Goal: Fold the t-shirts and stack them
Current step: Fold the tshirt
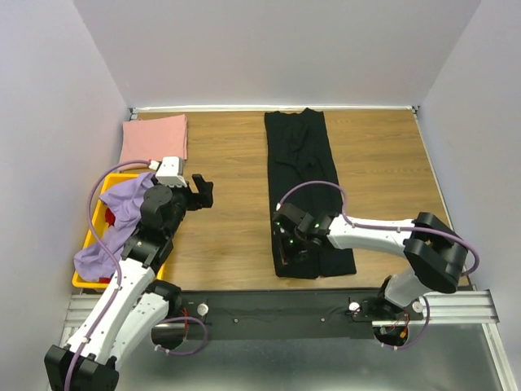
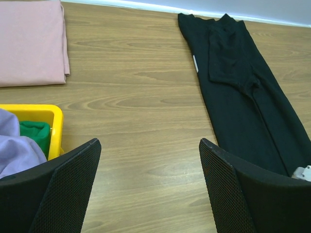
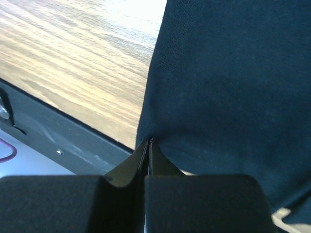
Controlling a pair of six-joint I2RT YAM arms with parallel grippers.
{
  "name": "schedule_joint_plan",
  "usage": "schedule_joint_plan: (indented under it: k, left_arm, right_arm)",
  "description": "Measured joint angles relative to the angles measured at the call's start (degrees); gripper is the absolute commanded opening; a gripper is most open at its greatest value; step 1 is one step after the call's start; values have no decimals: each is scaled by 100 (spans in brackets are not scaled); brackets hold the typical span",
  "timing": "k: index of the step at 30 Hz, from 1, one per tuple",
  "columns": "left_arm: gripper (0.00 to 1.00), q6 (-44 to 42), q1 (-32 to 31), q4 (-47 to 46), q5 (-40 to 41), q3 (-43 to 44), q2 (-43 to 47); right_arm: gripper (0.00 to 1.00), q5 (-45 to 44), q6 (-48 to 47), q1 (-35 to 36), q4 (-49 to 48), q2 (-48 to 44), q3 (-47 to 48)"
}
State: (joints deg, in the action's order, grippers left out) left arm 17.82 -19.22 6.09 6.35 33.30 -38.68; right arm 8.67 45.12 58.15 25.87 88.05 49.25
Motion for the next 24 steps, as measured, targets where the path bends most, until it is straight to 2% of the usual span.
schedule_joint_plan:
  k: [17, 21, 24]
  left_arm:
    - [90, 90, -2, 122, -160, 26, -162]
    - [90, 389, -13, 501, -358, 269, -170]
    - [89, 713, -133, 800, -645, 584, -212]
  right_arm:
    - [9, 431, 26, 96, -431, 581, -22]
    - [24, 354, 28, 157, -372, 518, -17]
    - [33, -245, 57, 179, 48, 103, 17]
